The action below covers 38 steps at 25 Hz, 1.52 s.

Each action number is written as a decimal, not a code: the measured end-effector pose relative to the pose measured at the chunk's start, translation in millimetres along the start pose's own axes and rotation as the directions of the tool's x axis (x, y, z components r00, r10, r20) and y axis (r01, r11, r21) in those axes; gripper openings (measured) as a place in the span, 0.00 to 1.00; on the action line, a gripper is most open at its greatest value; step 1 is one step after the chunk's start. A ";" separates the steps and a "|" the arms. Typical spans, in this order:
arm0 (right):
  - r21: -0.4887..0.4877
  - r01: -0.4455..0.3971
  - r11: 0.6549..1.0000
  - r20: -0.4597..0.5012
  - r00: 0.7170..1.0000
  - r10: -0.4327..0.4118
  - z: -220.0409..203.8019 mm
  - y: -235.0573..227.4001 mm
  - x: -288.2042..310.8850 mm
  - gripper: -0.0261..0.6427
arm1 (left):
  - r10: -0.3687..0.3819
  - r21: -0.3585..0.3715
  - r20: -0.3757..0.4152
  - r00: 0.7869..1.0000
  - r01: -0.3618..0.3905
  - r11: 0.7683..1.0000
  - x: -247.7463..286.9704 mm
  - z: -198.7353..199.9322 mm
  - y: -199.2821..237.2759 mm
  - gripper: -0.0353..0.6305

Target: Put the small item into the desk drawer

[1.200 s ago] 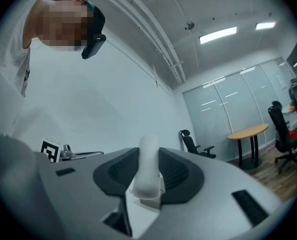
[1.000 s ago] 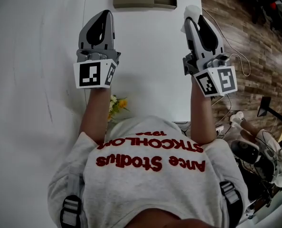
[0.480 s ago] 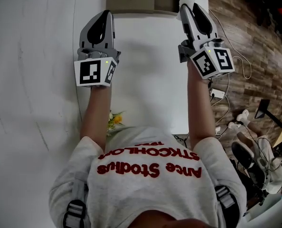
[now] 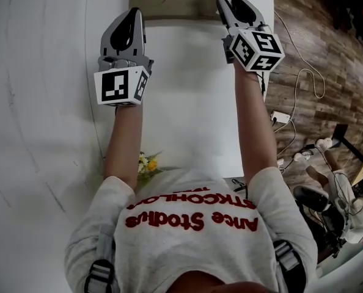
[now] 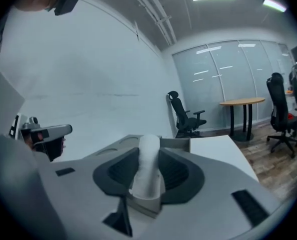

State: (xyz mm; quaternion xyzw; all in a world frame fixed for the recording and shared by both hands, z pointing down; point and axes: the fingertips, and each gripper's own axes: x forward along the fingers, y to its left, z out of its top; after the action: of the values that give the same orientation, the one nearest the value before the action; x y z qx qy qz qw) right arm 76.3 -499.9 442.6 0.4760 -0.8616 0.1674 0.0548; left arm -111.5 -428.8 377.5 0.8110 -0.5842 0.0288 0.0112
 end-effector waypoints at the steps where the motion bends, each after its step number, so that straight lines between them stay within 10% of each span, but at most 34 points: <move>1: -0.009 0.011 1.000 -0.022 1.000 -0.011 -5.6 -5.7 5.4 0.23 | -0.001 -0.004 -0.006 1.000 0.001 1.000 5.4 -2.7 0.1 0.06; 8: -0.035 0.096 0.995 -0.088 0.991 -0.099 -11.1 -73.9 28.1 0.24 | -0.009 -0.006 -0.069 0.998 0.009 1.000 69.9 -8.5 -20.5 0.06; 38: -0.098 0.117 0.988 0.294 0.952 -0.084 92.3 59.6 -139.5 0.06 | 0.009 0.015 0.128 0.992 -0.011 1.000 -60.6 67.1 -29.8 0.06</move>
State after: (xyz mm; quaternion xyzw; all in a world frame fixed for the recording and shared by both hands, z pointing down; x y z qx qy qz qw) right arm 107.8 -390.2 306.6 0.5347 -0.8432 0.0436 -0.0359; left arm -100.0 -365.5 307.3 0.8082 -0.5877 -0.0187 -0.0329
